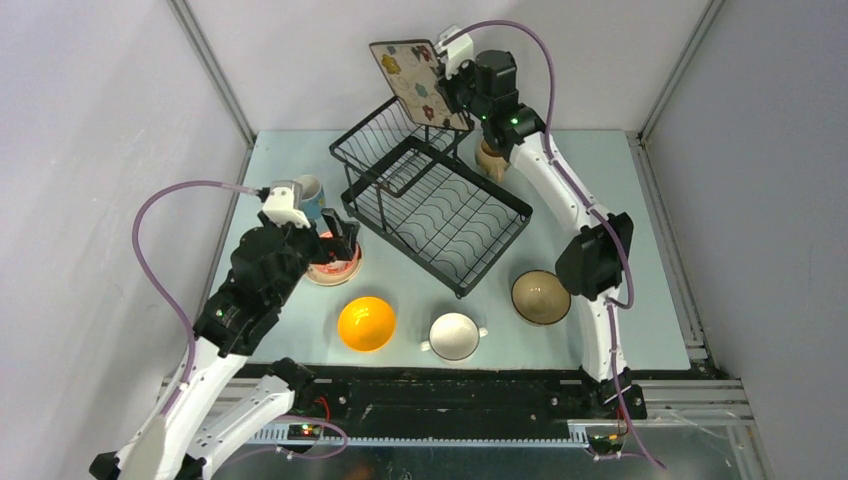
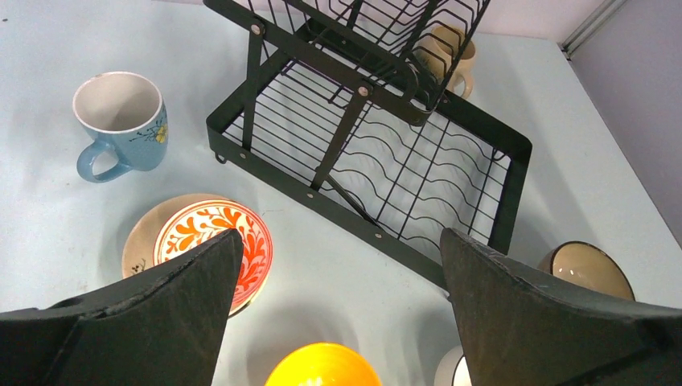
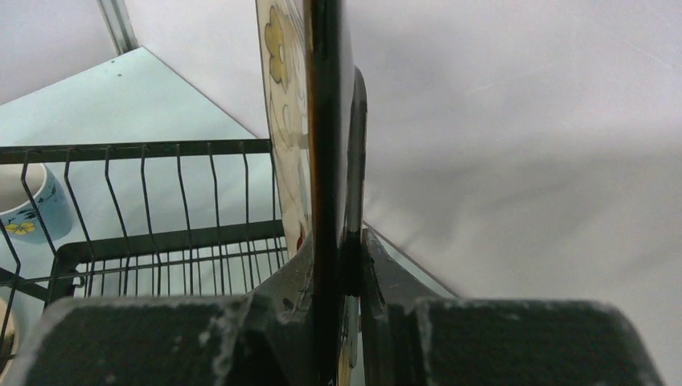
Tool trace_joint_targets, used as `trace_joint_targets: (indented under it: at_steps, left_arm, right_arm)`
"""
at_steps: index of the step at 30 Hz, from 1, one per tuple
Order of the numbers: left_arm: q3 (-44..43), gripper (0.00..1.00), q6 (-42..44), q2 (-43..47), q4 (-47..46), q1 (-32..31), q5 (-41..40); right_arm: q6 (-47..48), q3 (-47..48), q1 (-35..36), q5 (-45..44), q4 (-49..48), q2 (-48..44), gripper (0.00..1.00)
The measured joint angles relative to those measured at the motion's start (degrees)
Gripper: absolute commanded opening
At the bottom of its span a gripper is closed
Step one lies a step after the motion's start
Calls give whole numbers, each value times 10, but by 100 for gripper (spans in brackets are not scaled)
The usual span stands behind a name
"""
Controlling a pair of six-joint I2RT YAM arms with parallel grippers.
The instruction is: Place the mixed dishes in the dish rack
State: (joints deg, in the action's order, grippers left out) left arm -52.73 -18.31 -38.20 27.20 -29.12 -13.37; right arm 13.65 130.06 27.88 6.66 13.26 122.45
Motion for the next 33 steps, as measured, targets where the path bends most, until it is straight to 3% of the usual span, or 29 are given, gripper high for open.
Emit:
trace_joint_targets:
  at_steps: [2, 5, 8, 12, 19, 33]
  left_arm:
    - [0, 100, 3, 0, 0, 0, 0]
    - [0, 100, 4, 0, 0, 0, 2]
    - [0, 100, 5, -2, 1, 0, 6]
    - [0, 100, 5, -7, 2, 0, 14]
    - [0, 100, 3, -13, 5, 0, 22]
    - [2, 100, -43, 0, 21, 0, 38]
  right_arm:
    - [-1, 7, 2, 0, -2, 9, 28]
    - [-3, 11, 5, -5, -14, 13, 45]
    - [-7, 30, 4, -18, -50, 13, 71]
    - [-13, 42, 4, -35, -100, 4, 87]
    - [-26, -1, 3, -50, -107, -47, 95]
    - [-114, -468, 17, -125, -176, -429, 96]
